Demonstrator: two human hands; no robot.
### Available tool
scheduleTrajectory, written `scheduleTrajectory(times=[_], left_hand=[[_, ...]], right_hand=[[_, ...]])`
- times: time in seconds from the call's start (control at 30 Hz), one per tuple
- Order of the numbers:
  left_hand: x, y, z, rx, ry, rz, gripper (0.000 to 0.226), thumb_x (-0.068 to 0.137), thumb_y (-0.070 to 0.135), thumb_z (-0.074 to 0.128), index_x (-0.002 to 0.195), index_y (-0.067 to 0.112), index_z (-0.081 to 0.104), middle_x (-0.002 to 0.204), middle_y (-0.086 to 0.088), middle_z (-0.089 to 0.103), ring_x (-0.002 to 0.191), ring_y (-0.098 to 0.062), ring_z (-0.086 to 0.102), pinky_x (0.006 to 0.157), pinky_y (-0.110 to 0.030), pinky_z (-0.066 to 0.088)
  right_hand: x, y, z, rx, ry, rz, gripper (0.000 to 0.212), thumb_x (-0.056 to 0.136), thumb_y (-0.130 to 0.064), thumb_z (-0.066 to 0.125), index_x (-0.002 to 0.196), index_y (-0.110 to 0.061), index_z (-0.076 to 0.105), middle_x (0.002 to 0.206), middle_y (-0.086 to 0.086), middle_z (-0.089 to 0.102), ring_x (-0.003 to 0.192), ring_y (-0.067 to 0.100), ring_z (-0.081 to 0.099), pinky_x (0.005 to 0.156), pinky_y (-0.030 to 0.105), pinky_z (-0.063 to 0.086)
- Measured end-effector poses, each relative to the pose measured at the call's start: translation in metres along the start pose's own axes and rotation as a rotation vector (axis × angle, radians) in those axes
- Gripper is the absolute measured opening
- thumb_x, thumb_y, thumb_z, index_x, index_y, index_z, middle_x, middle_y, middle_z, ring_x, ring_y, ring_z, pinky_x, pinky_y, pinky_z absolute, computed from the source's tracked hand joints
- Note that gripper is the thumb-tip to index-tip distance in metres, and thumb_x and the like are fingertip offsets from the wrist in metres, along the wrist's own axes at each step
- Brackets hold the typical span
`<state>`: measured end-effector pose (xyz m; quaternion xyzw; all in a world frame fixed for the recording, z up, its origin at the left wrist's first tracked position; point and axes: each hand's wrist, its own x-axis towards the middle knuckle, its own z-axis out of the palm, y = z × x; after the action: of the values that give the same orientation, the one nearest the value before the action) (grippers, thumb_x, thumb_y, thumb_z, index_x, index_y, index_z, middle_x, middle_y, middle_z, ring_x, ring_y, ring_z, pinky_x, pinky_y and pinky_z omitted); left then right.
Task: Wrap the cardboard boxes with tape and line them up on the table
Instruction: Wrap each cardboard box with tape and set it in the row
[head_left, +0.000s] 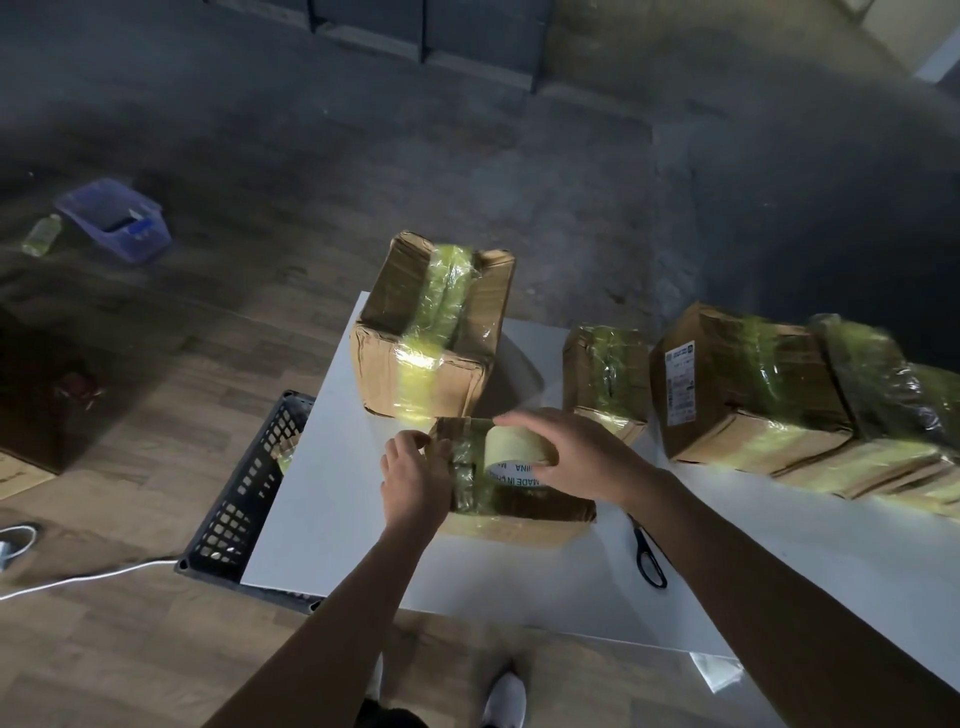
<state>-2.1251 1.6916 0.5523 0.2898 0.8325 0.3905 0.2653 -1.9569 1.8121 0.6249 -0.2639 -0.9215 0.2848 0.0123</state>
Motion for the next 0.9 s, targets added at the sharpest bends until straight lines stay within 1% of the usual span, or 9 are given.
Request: scheduleTrajectory(times=[0.07,0.13,0.2,0.3,0.4,0.53,0.6,0.77,0.9], left_hand=[[0.000,0.000,0.000,0.036,0.000,0.030,0.031,0.099,0.030,0.049,0.121,0.009,0.046,0.121,-0.008,0.051,0.110,-0.025,0.048,0.096,-0.049,0.045],[0.000,0.001,0.001,0.077,0.003,0.032,0.033,0.099,0.030,0.049,0.123,0.009,0.046,0.122,-0.009,0.051,0.111,-0.026,0.049,0.095,-0.049,0.045],[0.000,0.002,0.001,0.108,0.005,0.024,0.033,0.099,0.031,0.049,0.124,0.009,0.045,0.122,-0.009,0.051,0.111,-0.027,0.049,0.094,-0.049,0.045],[0.003,0.005,0.002,0.127,0.008,0.027,0.033,0.098,0.030,0.049,0.124,0.010,0.046,0.123,-0.009,0.051,0.112,-0.028,0.049,0.093,-0.048,0.046],[0.004,0.006,0.003,0.132,0.002,0.031,0.032,0.099,0.030,0.048,0.124,0.011,0.046,0.124,-0.009,0.051,0.112,-0.028,0.050,0.092,-0.048,0.046],[0.005,0.006,0.005,0.156,0.003,0.075,0.033,0.099,0.029,0.048,0.125,0.010,0.047,0.125,-0.011,0.050,0.111,-0.028,0.049,0.093,-0.047,0.046],[0.005,0.006,0.003,0.166,0.020,0.161,0.035,0.098,0.030,0.049,0.127,0.010,0.047,0.127,-0.011,0.049,0.113,-0.028,0.048,0.093,-0.046,0.045],[0.006,0.008,0.008,0.328,-0.078,0.309,0.068,0.094,0.050,0.051,0.150,0.019,0.027,0.154,-0.003,0.028,0.138,-0.025,0.030,0.107,-0.047,0.035],[0.008,0.004,0.010,0.315,-0.152,0.260,0.075,0.092,0.052,0.052,0.152,0.020,0.019,0.156,-0.004,0.024,0.139,-0.028,0.030,0.106,-0.049,0.039]], right_hand=[[-0.007,0.004,0.004,0.135,-0.002,-0.008,0.073,0.083,-0.009,0.069,0.138,-0.047,0.040,0.140,-0.012,0.050,0.127,0.004,0.048,0.100,0.030,0.048],[-0.007,0.004,0.005,0.157,0.013,-0.026,0.074,0.084,-0.008,0.069,0.139,-0.047,0.039,0.140,-0.012,0.051,0.127,0.003,0.049,0.100,0.030,0.048],[-0.005,0.004,-0.001,0.081,0.032,-0.051,0.065,0.083,-0.015,0.067,0.139,-0.040,0.045,0.130,-0.006,0.060,0.109,0.006,0.060,0.086,0.026,0.055],[-0.007,0.007,-0.016,-0.087,0.072,-0.063,0.057,0.081,-0.020,0.068,0.135,-0.032,0.054,0.102,-0.004,0.068,0.076,0.001,0.058,0.064,0.009,0.045],[-0.010,0.007,-0.027,-0.170,0.025,-0.046,0.057,0.083,-0.016,0.070,0.135,-0.034,0.054,0.080,-0.020,0.052,0.063,-0.001,0.050,0.059,0.013,0.040],[-0.009,0.006,-0.026,-0.197,0.035,-0.066,0.055,0.085,-0.017,0.070,0.136,-0.029,0.055,0.094,-0.008,0.062,0.068,0.004,0.055,0.060,0.010,0.038],[-0.011,0.006,-0.019,-0.186,0.054,-0.078,0.054,0.082,-0.013,0.072,0.133,-0.026,0.058,0.094,-0.007,0.061,0.066,-0.003,0.048,0.060,0.004,0.030],[-0.008,0.005,-0.011,-0.148,0.075,-0.083,0.057,0.078,-0.010,0.074,0.131,-0.025,0.060,0.093,-0.010,0.056,0.065,-0.008,0.042,0.052,0.002,0.026],[-0.011,0.009,-0.006,0.035,0.064,-0.042,0.065,0.081,-0.009,0.071,0.138,-0.029,0.051,0.119,-0.018,0.055,0.100,-0.015,0.050,0.079,0.004,0.041]])
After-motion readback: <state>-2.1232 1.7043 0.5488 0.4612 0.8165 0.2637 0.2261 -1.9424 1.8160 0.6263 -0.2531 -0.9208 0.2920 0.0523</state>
